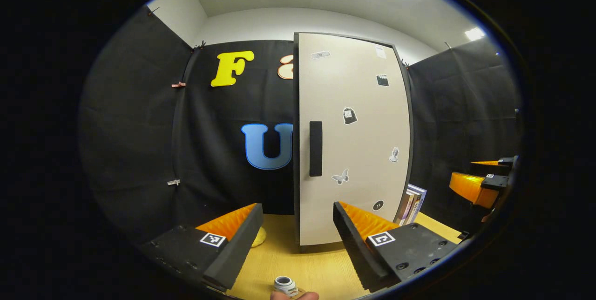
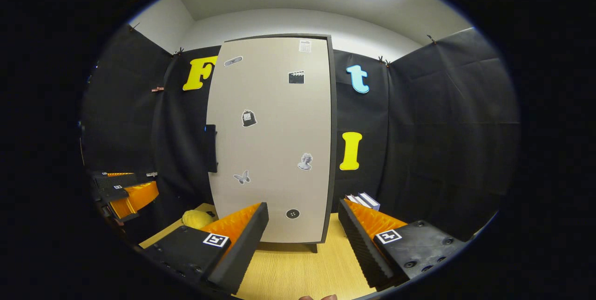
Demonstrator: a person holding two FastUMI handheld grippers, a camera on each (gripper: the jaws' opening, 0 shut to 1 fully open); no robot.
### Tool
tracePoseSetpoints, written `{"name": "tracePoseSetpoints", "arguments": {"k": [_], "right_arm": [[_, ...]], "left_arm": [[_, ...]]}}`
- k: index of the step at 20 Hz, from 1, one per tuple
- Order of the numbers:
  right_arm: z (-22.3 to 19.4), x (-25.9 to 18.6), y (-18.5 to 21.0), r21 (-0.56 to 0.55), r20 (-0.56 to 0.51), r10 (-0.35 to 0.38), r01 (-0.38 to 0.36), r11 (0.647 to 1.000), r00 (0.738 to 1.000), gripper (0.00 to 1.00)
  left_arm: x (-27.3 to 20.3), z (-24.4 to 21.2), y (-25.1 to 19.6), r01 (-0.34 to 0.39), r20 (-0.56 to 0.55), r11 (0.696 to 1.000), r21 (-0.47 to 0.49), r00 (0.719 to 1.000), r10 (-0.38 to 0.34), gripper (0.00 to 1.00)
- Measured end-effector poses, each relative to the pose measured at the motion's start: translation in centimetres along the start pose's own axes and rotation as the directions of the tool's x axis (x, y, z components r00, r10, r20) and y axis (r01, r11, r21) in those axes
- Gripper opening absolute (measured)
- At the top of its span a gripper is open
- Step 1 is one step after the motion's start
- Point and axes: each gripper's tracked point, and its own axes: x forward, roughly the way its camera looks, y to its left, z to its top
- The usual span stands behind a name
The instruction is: Open the cabinet door with the right hand, grasp the bottle in the cabinet with the left hand and place it on the coaster, then close the cabinet door with the right hand.
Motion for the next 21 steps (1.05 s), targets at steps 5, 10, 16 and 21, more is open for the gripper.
{"name": "tracePoseSetpoints", "arguments": {"k": [5,10,16,21], "right_arm": [[-0.01,-0.07,0.08,-0.004,-0.002,0.005,-0.005,1.000,1.000,0.98],[0.19,-0.09,-0.18,-0.003,0.002,0.001,-0.001,1.000,1.000,0.98],[0.46,-0.02,-0.02,-0.015,0.011,0.005,-0.004,1.000,1.000,0.98],[0.58,0.09,0.02,-0.018,0.014,0.009,-0.009,1.000,1.000,0.98]], "left_arm": [[-0.03,-0.11,-0.09,0.002,0.000,1.000,0.003,1.000,-0.002,0.95],[-0.05,-0.18,-0.20,0.000,-0.002,1.000,-0.002,1.000,0.000,0.95],[0.16,-0.11,-0.36,0.006,-0.002,1.000,0.005,1.000,-0.006,0.95],[0.26,-0.30,-0.56,0.008,-0.002,1.000,0.008,1.000,-0.008,0.95]]}}
